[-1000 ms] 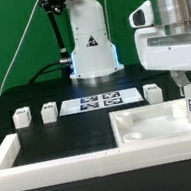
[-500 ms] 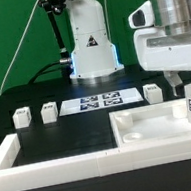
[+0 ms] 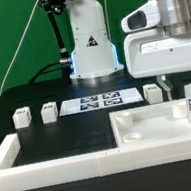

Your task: Assemble square table

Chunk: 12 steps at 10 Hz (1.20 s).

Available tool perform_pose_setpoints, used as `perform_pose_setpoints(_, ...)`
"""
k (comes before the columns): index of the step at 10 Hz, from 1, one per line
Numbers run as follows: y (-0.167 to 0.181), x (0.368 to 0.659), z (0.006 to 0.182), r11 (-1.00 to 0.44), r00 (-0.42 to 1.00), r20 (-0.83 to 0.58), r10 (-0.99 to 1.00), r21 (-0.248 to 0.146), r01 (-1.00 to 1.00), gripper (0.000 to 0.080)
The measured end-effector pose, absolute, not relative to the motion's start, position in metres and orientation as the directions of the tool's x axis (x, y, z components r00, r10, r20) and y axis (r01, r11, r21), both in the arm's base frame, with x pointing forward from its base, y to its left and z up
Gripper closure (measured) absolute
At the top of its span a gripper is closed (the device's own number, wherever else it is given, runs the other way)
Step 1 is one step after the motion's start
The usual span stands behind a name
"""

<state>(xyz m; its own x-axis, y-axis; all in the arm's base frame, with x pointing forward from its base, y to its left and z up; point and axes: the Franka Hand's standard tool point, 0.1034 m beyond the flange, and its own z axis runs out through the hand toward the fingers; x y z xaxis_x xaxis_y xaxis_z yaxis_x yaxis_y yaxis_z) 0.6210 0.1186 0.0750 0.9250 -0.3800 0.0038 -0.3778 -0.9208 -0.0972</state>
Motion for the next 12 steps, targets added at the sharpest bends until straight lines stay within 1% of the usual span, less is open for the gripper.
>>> perform_pose_setpoints(2,0.1195,0.6206,0.0746,-0.979,0.983,0.022,-0.185,-0.094,-0.182,0.015)
perform_pose_setpoints(3,0.12,0.6199,0.0753,-0.989,0.993,0.017,-0.116,-0.091,-0.114,0.015)
perform_pose_setpoints(5,0.1197,0.6222,0.078,-0.995,0.997,0.033,0.071,-0.065,0.073,0.015)
perform_pose_setpoints(6,0.1183,0.6222,0.0776,-0.988,0.99,0.038,0.139,-0.061,0.141,0.015)
perform_pose_setpoints(7,0.1166,0.6225,0.0776,-0.976,0.977,0.041,0.209,-0.053,0.211,0.0306)
perform_pose_setpoints(8,0.1167,0.6225,0.0776,-0.979,0.98,0.041,0.196,-0.054,0.198,0.0306)
perform_pose_setpoints(9,0.1165,0.6225,0.0776,-0.979,0.98,0.041,0.195,-0.054,0.197,0.0444)
perform_pose_setpoints(10,0.1164,0.6226,0.0776,-0.98,0.981,0.041,0.191,-0.054,0.193,0.0509)
perform_pose_setpoints(12,0.1163,0.6226,0.0775,-0.984,0.985,0.039,0.168,-0.055,0.17,0.0508)
